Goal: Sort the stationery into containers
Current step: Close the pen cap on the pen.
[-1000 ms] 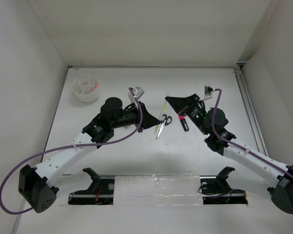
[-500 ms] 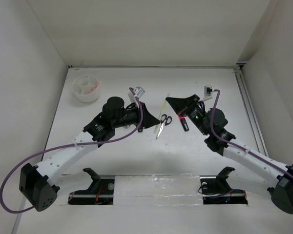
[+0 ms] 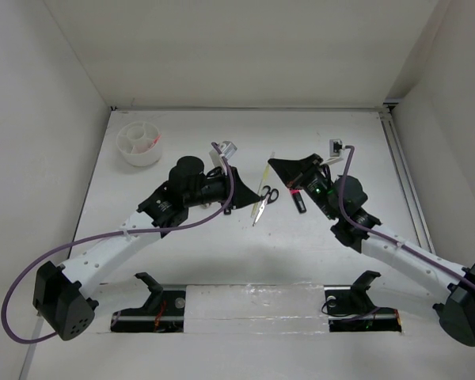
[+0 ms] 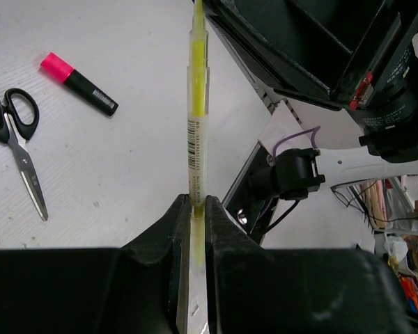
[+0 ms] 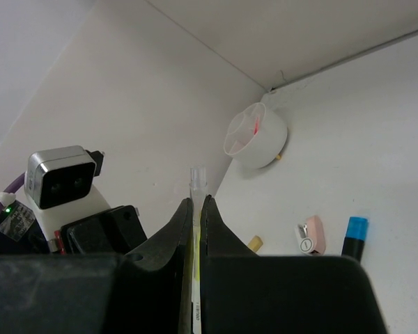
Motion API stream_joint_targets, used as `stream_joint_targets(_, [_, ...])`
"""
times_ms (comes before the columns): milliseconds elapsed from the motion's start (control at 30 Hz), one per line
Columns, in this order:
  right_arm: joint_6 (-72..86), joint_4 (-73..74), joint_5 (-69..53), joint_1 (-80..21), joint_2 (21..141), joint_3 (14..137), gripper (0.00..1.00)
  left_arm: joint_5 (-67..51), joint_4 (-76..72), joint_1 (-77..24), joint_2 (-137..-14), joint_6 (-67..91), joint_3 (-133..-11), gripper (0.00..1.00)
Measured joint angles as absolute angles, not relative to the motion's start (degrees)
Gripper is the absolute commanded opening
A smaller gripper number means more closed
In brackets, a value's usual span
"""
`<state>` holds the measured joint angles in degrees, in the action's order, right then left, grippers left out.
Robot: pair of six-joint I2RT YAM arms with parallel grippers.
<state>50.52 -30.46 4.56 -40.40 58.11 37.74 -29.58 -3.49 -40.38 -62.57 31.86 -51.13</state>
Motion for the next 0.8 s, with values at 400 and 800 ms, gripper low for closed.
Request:
stream_joint_targets(400, [49.3, -31.0, 4.8, -42.2, 59.8, 37.7, 0.0, -29.3, -2.8, -39.9, -62.4, 32.1, -51.1, 0.0])
stream_joint_targets(800, [49.3, -31.1, 5.3, -42.5, 59.9, 37.7, 0.0, -28.9, -2.7, -39.7, -62.4, 32.0, -51.1, 0.0])
